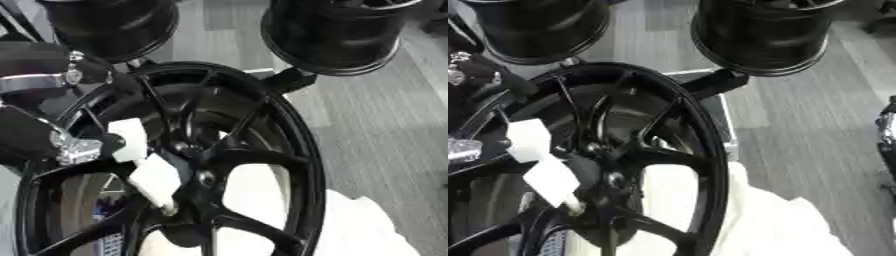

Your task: Pull the pin out of the wheel hub.

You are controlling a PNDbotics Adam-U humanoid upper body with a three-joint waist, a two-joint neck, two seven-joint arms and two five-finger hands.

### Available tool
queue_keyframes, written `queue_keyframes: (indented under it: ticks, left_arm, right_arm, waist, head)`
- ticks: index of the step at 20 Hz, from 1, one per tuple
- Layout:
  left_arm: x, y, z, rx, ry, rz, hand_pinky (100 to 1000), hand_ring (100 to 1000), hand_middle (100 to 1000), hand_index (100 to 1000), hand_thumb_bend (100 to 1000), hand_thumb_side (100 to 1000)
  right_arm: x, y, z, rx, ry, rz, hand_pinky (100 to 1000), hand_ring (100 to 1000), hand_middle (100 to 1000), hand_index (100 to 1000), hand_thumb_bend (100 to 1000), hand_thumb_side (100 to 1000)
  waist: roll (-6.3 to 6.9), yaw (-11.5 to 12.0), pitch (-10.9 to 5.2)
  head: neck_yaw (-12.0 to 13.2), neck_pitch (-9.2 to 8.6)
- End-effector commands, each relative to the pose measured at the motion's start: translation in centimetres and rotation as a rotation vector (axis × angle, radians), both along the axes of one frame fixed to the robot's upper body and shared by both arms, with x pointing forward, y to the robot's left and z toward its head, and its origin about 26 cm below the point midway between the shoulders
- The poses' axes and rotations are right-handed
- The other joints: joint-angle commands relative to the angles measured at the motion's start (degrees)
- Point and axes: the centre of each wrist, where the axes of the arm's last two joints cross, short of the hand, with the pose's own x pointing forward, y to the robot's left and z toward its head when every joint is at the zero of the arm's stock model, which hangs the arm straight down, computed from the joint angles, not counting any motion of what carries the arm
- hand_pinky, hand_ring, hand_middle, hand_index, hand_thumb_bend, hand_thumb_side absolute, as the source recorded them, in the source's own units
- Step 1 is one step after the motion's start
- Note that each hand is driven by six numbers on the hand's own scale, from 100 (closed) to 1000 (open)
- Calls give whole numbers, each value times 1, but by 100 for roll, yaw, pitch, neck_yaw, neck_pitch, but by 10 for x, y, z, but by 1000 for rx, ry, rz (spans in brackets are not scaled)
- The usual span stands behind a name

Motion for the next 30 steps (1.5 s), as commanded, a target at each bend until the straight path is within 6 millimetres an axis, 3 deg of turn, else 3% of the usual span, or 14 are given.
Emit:
queue_keyframes:
  ticks: [1, 2, 4, 9, 25, 30]
  left_arm:
    - [-3, 0, 5, 14, -23, 22, 962, 902, 773, 976, 246, 468]
    - [-3, -1, 5, 12, -21, 24, 968, 910, 779, 981, 235, 406]
    - [-3, -2, 5, 5, -20, 35, 972, 916, 785, 987, 232, 386]
    - [-2, -3, 1, -3, -9, 64, 970, 917, 788, 987, 230, 424]
    - [-1, 1, -8, 11, 42, 130, 957, 912, 783, 971, 309, 727]
    - [-1, 1, -9, 31, 46, 136, 952, 911, 777, 957, 347, 751]
  right_arm:
    - [-1, 0, 7, -8, -19, 9, 768, 593, 535, 702, 100, 564]
    - [-1, 0, 7, -7, -19, 9, 767, 592, 535, 702, 100, 564]
    - [-1, 1, 7, -3, -18, 9, 767, 591, 534, 702, 100, 564]
    - [-1, 1, 6, 2, -18, 10, 767, 590, 534, 702, 100, 565]
    - [0, 4, 6, 16, -21, 13, 768, 588, 535, 702, 100, 562]
    - [0, 5, 6, 18, -21, 15, 769, 588, 535, 702, 100, 562]
  waist:
    - [-17, -1, -79]
    - [-18, 0, -77]
    - [-20, 0, -71]
    - [-31, -5, -49]
    - [-39, -36, 49]
    - [-41, -39, 77]
  head:
    - [25, -3]
    - [28, -3]
    - [32, -10]
    - [43, -16]
    - [110, -43]
    - [133, -46]
